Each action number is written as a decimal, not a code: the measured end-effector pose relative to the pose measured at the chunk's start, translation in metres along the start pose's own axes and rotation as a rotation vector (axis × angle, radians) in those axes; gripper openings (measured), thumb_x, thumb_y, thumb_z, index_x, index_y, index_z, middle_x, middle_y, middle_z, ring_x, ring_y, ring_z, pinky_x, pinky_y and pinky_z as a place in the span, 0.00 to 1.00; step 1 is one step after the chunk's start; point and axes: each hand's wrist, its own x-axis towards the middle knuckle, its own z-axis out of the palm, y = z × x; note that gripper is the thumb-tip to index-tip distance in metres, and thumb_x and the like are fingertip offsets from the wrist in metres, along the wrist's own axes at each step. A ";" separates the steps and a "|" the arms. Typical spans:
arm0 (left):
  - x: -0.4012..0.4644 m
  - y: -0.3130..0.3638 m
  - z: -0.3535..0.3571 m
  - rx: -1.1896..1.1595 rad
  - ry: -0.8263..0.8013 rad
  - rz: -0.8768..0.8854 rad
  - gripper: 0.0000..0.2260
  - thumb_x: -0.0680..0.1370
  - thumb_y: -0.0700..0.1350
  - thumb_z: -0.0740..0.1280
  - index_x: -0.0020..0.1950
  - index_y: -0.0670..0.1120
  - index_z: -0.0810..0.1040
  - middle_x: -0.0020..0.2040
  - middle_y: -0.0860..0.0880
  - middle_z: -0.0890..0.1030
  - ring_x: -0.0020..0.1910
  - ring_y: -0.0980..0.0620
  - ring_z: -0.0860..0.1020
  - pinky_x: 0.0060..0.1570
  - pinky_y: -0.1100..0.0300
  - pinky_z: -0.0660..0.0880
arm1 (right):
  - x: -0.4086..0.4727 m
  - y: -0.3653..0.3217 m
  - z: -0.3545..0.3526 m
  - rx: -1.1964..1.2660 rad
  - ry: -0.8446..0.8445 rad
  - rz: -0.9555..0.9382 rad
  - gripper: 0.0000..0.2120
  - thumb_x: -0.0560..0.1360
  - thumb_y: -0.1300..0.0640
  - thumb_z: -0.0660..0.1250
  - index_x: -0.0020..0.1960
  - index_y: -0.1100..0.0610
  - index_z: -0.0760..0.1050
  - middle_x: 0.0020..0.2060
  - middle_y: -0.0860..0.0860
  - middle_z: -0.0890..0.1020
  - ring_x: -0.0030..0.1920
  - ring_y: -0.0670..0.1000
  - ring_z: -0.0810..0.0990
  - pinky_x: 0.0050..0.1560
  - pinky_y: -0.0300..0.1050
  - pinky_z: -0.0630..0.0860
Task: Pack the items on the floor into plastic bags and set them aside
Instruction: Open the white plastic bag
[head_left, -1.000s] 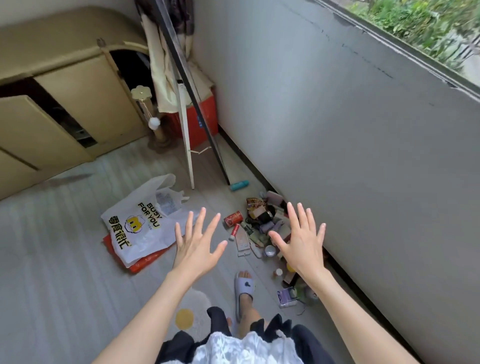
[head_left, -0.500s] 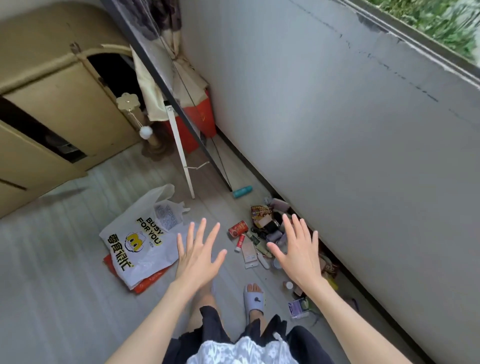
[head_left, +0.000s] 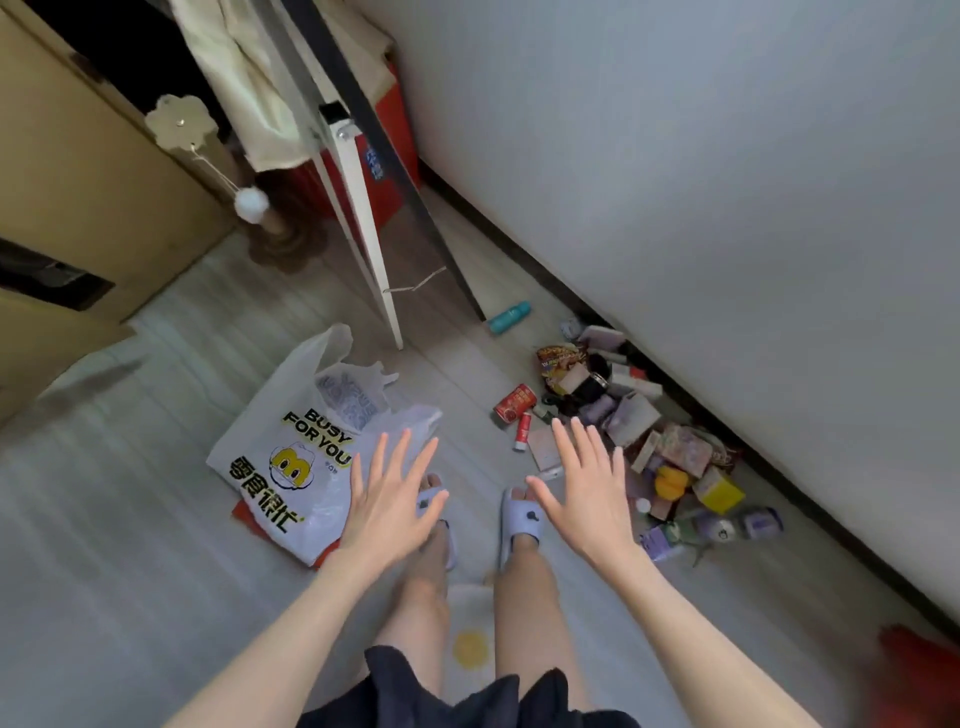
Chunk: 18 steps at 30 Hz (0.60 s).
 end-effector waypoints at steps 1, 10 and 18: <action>0.008 -0.012 0.009 0.016 -0.026 -0.003 0.38 0.67 0.66 0.38 0.75 0.54 0.51 0.77 0.47 0.47 0.75 0.44 0.42 0.70 0.42 0.39 | 0.008 0.002 0.012 -0.006 -0.021 -0.002 0.35 0.76 0.41 0.58 0.75 0.51 0.48 0.76 0.53 0.53 0.76 0.54 0.49 0.73 0.56 0.44; 0.126 -0.084 0.152 -0.029 -0.100 -0.095 0.41 0.64 0.67 0.37 0.75 0.54 0.51 0.77 0.47 0.48 0.75 0.45 0.43 0.70 0.45 0.40 | 0.124 0.055 0.166 -0.052 -0.066 -0.014 0.35 0.75 0.42 0.60 0.75 0.52 0.50 0.75 0.54 0.56 0.75 0.55 0.51 0.73 0.57 0.46; 0.298 -0.129 0.326 0.032 -0.014 0.147 0.31 0.73 0.60 0.54 0.74 0.52 0.55 0.75 0.46 0.56 0.75 0.46 0.50 0.71 0.47 0.45 | 0.268 0.108 0.352 -0.130 -0.036 -0.184 0.33 0.76 0.42 0.58 0.75 0.52 0.50 0.75 0.56 0.55 0.75 0.56 0.50 0.73 0.57 0.42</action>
